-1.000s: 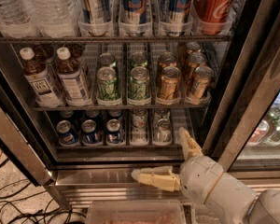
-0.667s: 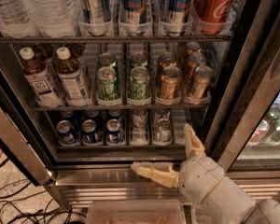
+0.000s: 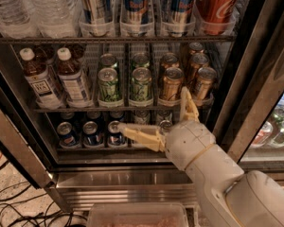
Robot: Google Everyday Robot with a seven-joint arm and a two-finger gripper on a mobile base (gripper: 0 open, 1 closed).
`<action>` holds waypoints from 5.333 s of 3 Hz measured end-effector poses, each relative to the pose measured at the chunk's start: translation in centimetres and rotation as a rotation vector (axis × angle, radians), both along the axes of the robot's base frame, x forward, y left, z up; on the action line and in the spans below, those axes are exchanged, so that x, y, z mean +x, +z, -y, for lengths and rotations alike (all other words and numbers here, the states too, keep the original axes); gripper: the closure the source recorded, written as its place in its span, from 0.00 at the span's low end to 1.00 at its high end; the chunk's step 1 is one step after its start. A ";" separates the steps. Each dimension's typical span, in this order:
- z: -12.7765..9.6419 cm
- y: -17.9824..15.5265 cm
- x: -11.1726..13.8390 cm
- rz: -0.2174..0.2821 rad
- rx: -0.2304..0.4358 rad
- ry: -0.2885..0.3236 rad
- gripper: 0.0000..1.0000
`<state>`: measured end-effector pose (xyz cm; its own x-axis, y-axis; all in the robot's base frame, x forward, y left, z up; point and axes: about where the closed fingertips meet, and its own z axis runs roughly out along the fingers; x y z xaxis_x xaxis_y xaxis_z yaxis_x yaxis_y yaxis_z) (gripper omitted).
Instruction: Pick orange can from middle shelf of fridge
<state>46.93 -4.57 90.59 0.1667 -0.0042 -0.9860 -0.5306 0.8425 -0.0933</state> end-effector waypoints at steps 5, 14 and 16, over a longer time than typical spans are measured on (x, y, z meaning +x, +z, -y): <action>-0.3 -8.4 -3.5 -0.101 0.148 -0.401 0.00; 12.4 -7.8 2.7 -0.075 0.068 -0.737 0.00; 13.8 -7.2 3.3 -0.049 0.032 -0.717 0.00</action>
Offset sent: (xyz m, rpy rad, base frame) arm 0.0398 -0.0401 -0.1033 0.2840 0.1475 -0.5590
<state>50.26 -18.42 83.42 0.0895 -0.0676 -0.9937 0.1518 0.9870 -0.0534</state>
